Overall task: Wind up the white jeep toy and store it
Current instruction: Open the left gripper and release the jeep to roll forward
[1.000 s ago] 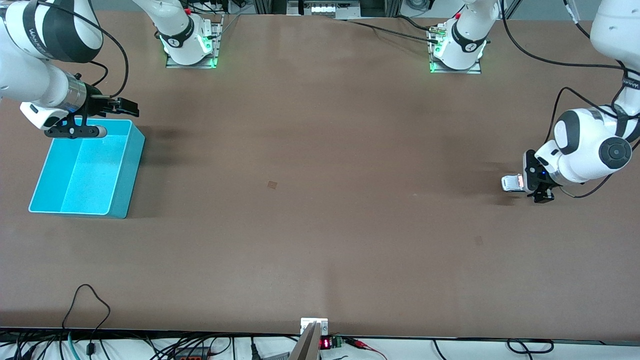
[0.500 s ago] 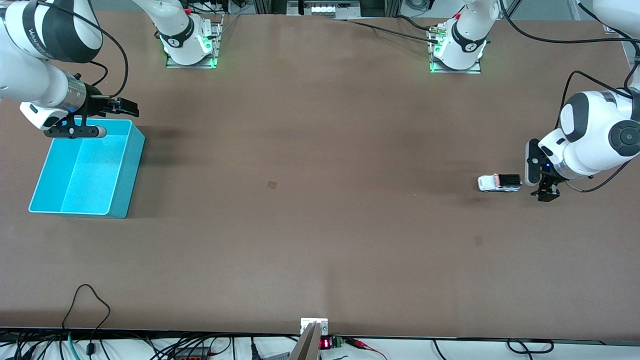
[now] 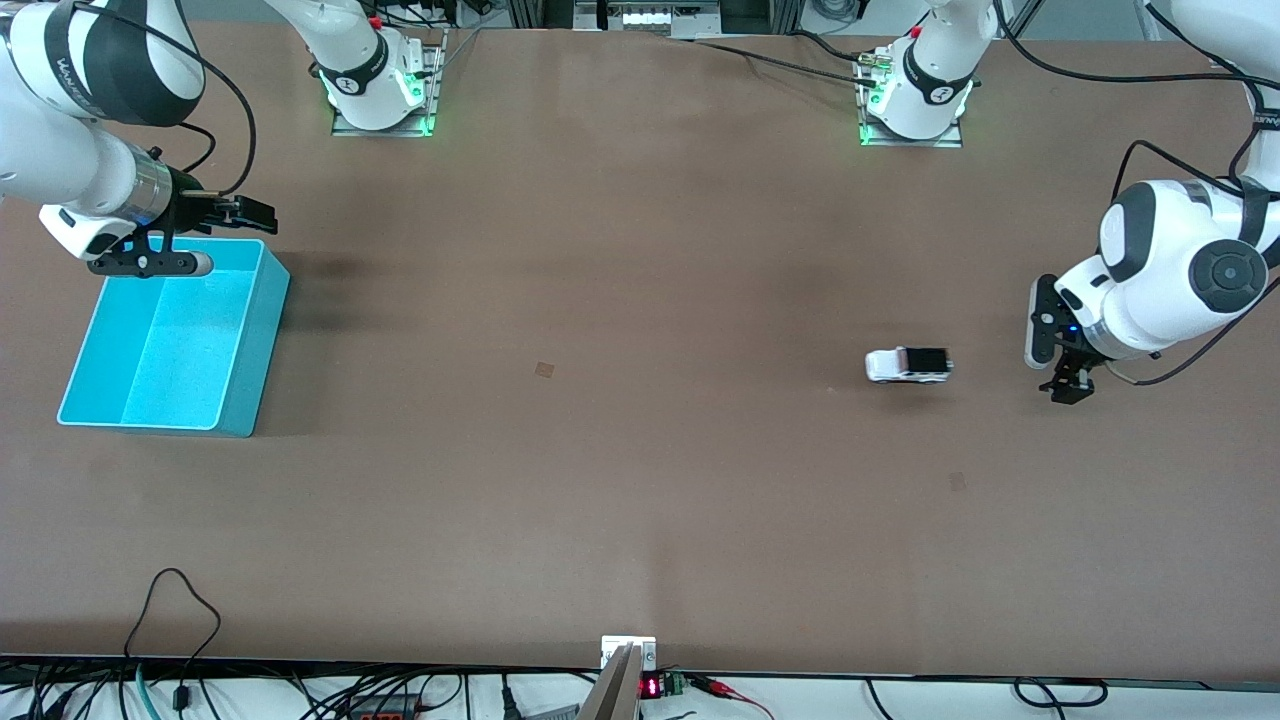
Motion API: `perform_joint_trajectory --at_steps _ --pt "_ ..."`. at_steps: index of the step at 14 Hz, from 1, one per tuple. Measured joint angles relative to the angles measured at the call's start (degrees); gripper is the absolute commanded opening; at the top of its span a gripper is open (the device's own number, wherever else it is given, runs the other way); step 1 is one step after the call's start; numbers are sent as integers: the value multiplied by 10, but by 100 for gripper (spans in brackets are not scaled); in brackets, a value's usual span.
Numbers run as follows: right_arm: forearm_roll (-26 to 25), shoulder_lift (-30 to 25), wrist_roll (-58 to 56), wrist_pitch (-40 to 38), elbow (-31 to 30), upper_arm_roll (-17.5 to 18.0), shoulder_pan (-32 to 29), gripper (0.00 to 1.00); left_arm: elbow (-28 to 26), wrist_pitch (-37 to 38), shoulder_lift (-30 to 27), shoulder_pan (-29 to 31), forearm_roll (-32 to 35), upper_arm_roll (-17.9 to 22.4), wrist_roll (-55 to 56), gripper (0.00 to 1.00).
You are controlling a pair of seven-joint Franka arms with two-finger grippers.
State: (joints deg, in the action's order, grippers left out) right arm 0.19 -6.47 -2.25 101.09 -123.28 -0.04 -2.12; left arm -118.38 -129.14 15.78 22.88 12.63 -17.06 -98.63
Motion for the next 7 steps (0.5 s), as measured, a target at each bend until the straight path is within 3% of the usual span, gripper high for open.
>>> perform_joint_trajectory --at_steps 7 --pt "0 2 0 0 0 -3 -1 100 5 1 -24 -21 -85 -4 35 100"
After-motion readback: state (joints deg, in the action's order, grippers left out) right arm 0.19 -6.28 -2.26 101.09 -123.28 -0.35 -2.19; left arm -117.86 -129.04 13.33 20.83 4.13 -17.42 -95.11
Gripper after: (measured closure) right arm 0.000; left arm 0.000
